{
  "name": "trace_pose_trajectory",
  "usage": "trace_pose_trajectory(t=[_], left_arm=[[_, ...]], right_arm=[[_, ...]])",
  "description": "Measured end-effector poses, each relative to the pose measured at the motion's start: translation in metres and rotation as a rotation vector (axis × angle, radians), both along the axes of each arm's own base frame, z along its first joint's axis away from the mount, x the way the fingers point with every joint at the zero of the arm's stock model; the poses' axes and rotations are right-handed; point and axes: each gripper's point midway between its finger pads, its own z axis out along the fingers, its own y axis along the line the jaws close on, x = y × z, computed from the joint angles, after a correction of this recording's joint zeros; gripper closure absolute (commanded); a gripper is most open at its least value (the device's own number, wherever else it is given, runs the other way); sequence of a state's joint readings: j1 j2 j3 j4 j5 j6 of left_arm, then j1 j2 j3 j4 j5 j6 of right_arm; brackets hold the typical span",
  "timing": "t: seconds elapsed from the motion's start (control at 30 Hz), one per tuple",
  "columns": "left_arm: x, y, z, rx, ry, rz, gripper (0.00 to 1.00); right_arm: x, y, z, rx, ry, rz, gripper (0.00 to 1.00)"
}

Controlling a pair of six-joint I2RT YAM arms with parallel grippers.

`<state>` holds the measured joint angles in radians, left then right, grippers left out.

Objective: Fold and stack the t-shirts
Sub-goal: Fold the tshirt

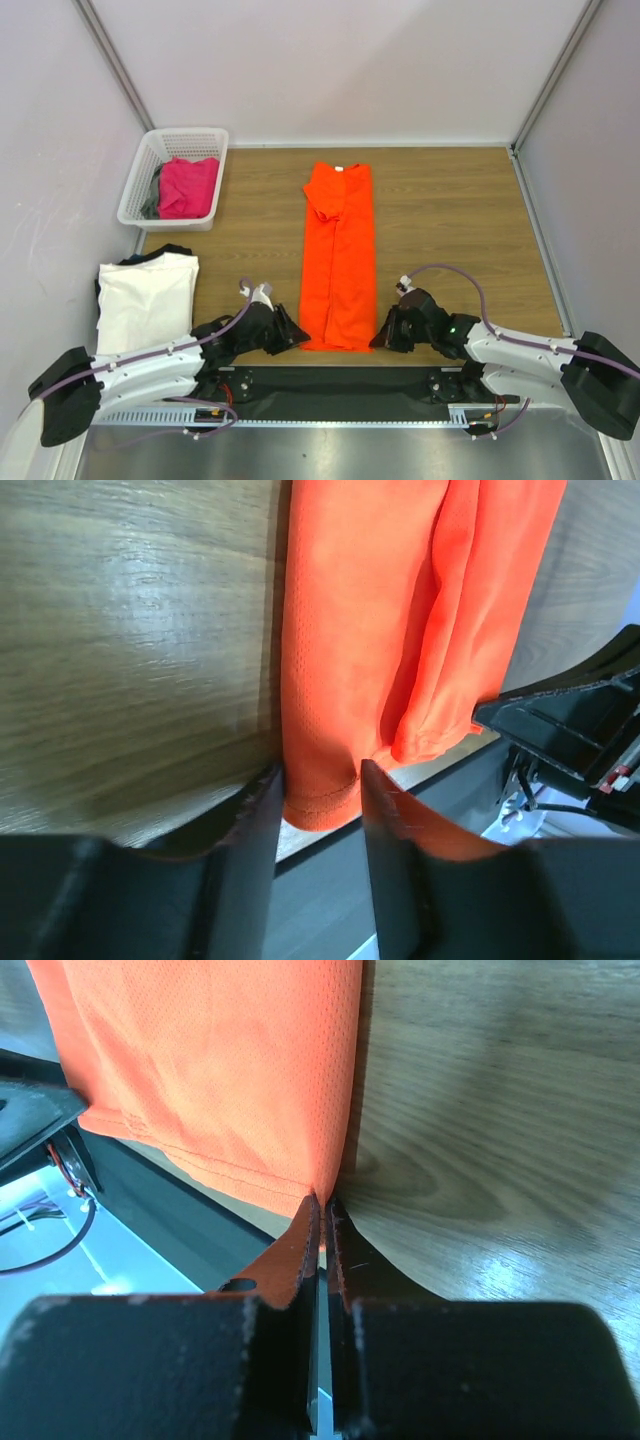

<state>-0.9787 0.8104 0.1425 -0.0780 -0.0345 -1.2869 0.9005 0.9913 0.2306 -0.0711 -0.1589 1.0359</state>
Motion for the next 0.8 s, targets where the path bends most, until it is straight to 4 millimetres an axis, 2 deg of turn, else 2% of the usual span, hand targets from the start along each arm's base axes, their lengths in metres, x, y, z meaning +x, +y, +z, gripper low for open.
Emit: trace_pose_trajectory(t=[0.13,0.17,0.47,0.57,0.67,0.8], left_arm=[[0.001,0.002,-0.004,0.019,0.006,0.01,0.85],[0.001,0.004,-0.006,0.025,0.006,0.012,1.0],[-0.001,0.015,-0.006,0.097,0.005,0.01,1.0],[0.001,0.015,0.002,0.135,-0.004,-0.011,1.0],[0.01,0.012,0.02,0.163,-0.032,-0.022,1.0],[0.041,0.004,0.062,0.148,-0.103,0.005,1.0]], right_arm=[[0.0,0.001,0.0,0.004,0.001,0.003,1.0],[0.0,0.001,0.0,0.004,0.001,0.003,1.0],[-0.003,-0.003,0.001,-0.005,0.01,0.0,1.0],[-0.003,-0.002,0.007,-0.014,0.017,0.003,1.0],[0.005,0.006,0.024,-0.007,0.009,0.006,1.0],[0.029,0.02,0.053,0.029,-0.025,-0.001,1.0]])
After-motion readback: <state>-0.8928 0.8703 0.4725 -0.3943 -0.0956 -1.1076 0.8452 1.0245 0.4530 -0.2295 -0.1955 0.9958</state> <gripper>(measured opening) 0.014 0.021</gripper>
